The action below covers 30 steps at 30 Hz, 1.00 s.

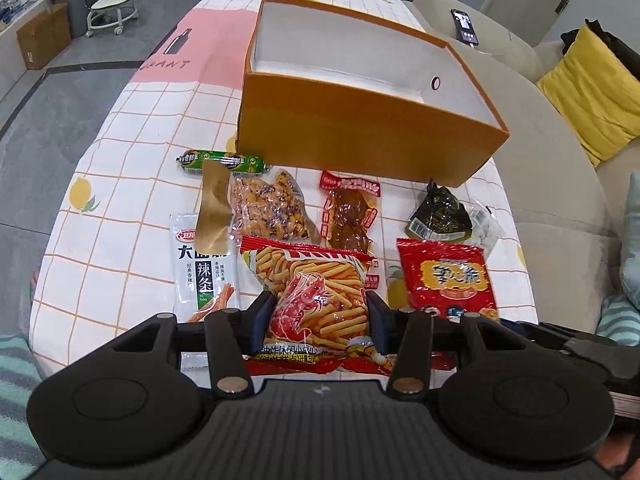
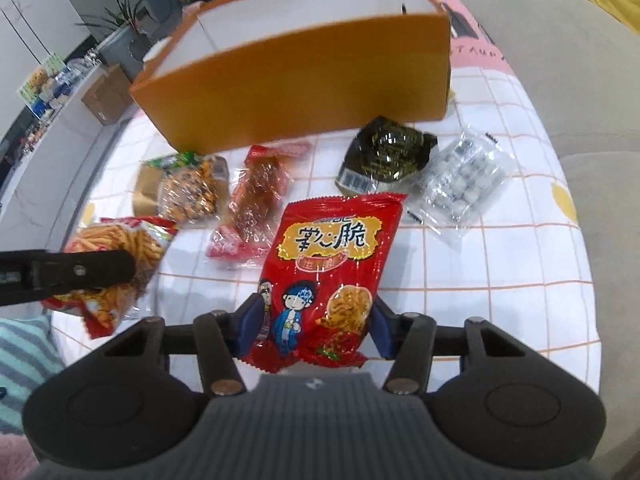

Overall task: Organize snacks
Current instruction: 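Lift both red bags into the orange box and open both tools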

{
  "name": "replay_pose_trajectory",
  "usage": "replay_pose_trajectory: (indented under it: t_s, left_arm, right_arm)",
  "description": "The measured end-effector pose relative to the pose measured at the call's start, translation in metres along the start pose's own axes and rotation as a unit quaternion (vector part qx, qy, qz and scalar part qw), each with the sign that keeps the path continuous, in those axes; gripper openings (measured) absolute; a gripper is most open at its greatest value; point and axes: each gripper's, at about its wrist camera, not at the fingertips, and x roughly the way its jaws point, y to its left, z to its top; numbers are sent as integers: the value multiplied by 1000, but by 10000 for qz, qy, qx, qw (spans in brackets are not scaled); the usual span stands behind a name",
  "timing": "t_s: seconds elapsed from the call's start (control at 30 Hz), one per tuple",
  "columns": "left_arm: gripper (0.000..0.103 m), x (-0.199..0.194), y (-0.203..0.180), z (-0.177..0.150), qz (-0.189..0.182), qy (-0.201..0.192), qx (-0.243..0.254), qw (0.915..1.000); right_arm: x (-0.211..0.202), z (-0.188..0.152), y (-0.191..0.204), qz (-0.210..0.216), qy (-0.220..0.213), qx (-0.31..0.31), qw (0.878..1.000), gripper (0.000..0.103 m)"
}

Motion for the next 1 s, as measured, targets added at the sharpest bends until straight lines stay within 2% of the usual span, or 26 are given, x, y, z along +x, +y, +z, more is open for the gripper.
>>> replay_pose_trajectory:
  t_s: [0.23,0.43,0.63,1.0]
  left_arm:
    - [55,-13,-6,5,-64,-156,66,9998]
    - [55,-25,-17,29,-224,-363,213,9989]
    - [54,-35,-30,70,-413,-571,355,9969]
    - [54,-17,-44,158,-622,-607,397,9954]
  right_arm:
    - [-37,6,1,95,-374,-2,9993,53]
    - [-64,27,0,175,-698,-72,9974,53]
    - [-82,69,1,158,-950,-420,9945,53]
    - [-76,173,7,209,-918,-1022,9903,53]
